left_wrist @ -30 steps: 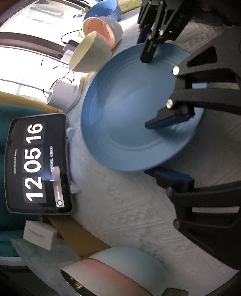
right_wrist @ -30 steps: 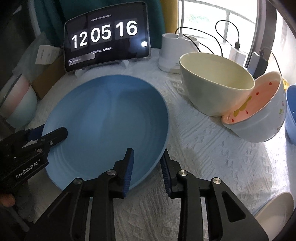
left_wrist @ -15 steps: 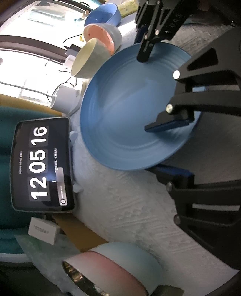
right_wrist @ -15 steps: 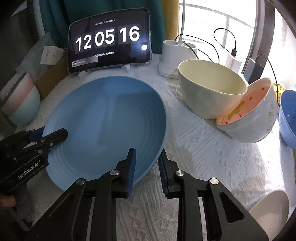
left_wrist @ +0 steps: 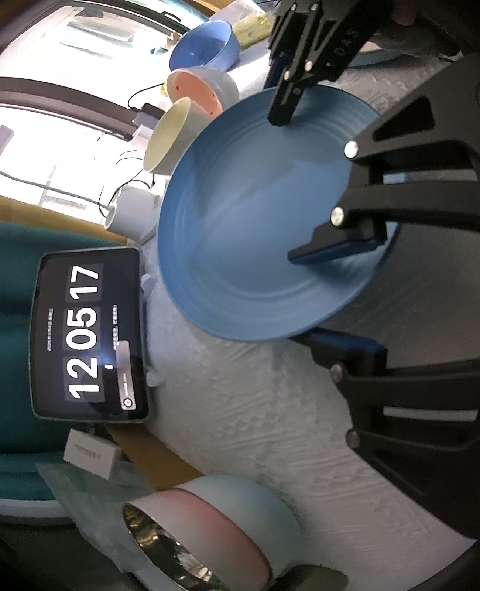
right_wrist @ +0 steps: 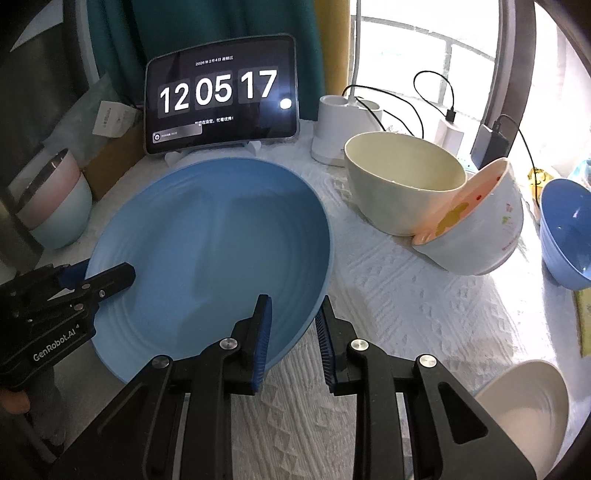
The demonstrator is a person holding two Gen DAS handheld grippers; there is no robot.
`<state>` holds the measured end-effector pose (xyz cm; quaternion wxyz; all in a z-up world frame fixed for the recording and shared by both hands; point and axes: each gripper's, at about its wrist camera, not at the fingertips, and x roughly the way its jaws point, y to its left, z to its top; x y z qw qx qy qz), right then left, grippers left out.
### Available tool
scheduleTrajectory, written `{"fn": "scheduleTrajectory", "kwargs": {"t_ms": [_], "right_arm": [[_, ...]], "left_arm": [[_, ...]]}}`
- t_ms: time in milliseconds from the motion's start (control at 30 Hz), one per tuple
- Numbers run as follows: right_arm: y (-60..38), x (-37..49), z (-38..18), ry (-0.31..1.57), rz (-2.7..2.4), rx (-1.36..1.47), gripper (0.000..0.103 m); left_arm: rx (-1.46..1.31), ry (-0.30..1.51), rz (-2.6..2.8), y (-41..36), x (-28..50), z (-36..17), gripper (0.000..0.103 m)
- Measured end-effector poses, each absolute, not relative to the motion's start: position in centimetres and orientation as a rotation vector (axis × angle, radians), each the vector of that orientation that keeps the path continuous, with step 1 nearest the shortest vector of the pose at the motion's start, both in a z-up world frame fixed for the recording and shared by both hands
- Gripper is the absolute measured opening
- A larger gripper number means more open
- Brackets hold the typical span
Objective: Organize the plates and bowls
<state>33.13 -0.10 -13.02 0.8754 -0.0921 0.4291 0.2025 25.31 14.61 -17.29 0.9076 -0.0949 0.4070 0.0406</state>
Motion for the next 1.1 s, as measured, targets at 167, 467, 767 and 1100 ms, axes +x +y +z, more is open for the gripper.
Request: {"fn": "scheduleTrajectory", "kwargs": {"t_ms": [167,467,767,1100], "right_arm": [[-0.8,32.3,-12.5,0.885,0.416,-0.185,0.026],[-2.4,30.8,-11.5,0.861,0.398,-0.169,0.026],[-4.5,29.2,-10.8,0.843,0.377,-0.149,0.026],[-7.4,27.5,-10.4,0.83,0.35,-0.124,0.026]], "left_arm": [[-0.188,0.832,0.076,14.0,24.6,-16.9,0.036],[-0.169,0.815,0.054,12.4,23.5,-15.9,0.036],[-0.156,0.807,0.029,10.3,22.2,-15.2,0.036],[-0.133,0.805,-0.006,7.8,21.2,-14.6,0.036]]}}
